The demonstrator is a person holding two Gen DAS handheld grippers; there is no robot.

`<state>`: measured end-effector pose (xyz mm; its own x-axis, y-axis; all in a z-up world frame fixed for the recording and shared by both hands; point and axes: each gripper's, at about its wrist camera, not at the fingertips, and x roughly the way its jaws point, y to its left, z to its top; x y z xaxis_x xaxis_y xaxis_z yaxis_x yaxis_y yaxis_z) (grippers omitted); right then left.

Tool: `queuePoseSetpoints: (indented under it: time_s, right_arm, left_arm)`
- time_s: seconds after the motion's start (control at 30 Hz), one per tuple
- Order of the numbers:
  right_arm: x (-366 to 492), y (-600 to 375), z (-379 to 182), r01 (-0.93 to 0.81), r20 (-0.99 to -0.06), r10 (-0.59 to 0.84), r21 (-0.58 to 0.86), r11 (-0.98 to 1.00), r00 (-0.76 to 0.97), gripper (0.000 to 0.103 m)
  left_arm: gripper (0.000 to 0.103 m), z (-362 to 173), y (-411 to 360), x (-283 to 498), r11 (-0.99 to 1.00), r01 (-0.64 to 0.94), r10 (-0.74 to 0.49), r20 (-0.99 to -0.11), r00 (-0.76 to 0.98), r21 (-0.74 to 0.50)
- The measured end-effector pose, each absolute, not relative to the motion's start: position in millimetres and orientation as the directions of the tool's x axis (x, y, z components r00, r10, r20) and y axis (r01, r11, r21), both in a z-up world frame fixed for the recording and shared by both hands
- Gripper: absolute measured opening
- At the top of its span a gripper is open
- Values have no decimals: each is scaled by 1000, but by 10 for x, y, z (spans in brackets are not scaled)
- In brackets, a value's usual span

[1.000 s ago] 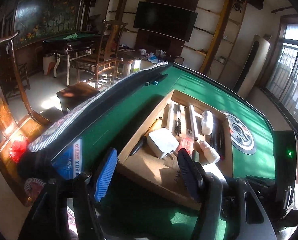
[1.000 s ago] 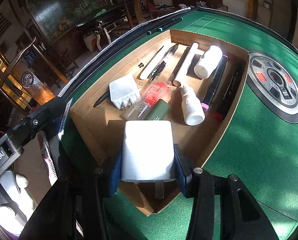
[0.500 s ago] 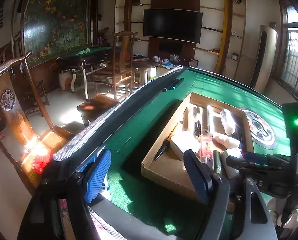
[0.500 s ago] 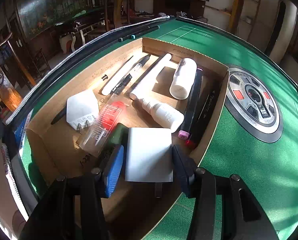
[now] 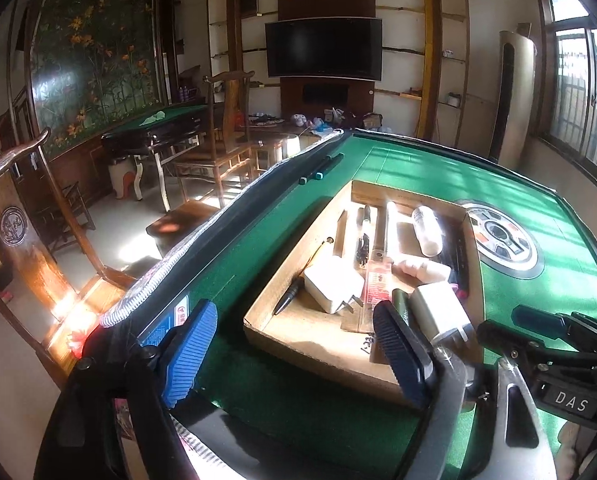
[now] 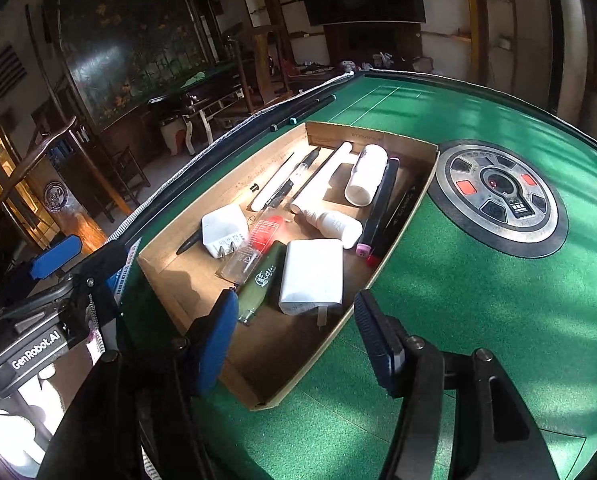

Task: Organize rigid objects
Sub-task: 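Carry the green cylinder and charger into the box and open both tools, then withdraw both tools from the box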

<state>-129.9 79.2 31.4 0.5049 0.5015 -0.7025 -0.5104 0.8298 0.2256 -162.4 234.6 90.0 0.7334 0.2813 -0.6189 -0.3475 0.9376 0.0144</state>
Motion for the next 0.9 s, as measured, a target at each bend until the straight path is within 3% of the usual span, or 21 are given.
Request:
queuePoseSetpoints:
  time_s: [0.5,0.73,0.9]
  right_arm:
    - [-1416,98,107,-360,-652,502,352,864,568,66]
    - [-1530,10,92,-326,-645,440,297,898,625,66]
    - [-1625,1,147,-322,-626,390,226,919,675,73]
  left_arm:
    - [90,1029,2133,-1738,947,-322,256,-597,761,-5]
    - [91,1075,2036,-1777,952,-305,236,-584,777,-21]
    - [91,1091,1987,-1808,958,-284,206,-574,792,-49]
